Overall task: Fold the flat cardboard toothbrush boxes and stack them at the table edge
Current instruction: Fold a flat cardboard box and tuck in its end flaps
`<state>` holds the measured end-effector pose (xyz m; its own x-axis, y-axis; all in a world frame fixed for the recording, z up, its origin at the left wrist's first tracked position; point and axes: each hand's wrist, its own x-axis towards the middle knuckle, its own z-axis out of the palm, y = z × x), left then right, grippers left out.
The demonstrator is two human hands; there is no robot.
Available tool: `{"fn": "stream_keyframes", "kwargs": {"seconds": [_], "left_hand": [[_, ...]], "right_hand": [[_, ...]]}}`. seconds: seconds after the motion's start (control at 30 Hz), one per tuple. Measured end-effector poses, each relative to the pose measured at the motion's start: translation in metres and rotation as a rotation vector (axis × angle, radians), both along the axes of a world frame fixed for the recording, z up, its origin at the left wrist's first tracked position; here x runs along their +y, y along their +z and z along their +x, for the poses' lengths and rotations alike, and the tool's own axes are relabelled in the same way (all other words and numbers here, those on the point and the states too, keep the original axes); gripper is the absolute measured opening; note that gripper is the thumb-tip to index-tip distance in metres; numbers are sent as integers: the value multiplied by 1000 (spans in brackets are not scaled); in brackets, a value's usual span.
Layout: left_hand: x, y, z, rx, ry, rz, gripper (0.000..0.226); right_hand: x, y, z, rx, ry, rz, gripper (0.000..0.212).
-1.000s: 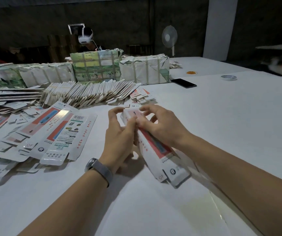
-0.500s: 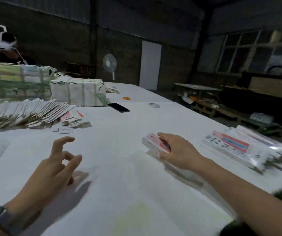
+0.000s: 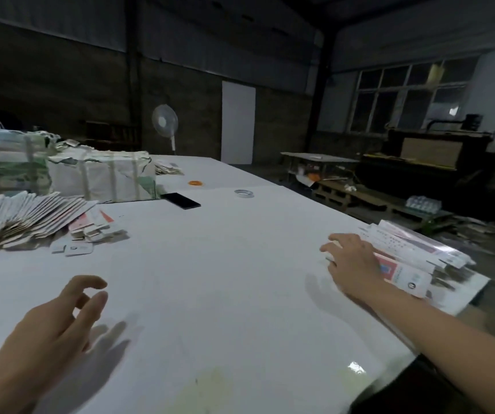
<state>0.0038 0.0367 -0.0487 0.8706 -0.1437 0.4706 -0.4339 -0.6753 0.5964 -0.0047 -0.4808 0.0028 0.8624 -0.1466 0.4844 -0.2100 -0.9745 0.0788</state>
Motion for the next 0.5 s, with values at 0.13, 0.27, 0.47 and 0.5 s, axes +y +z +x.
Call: {"fn": "stream_keyframes", "kwargs": {"seconds": [0.13, 0.27, 0.47, 0.5], "left_hand": [[-18, 27, -20, 27, 24, -67, 19], [-21, 36, -23, 61, 96, -14, 23], [0, 45, -13, 63, 354, -50, 28], [2, 47, -10, 64, 358, -52, 28]], "right_hand": [[91, 5, 14, -14, 349, 244, 29], [201, 9, 19, 65, 648, 463, 26], [333, 11, 27, 159, 928, 714, 24], [342, 12, 28, 152, 937, 762, 23]]}}
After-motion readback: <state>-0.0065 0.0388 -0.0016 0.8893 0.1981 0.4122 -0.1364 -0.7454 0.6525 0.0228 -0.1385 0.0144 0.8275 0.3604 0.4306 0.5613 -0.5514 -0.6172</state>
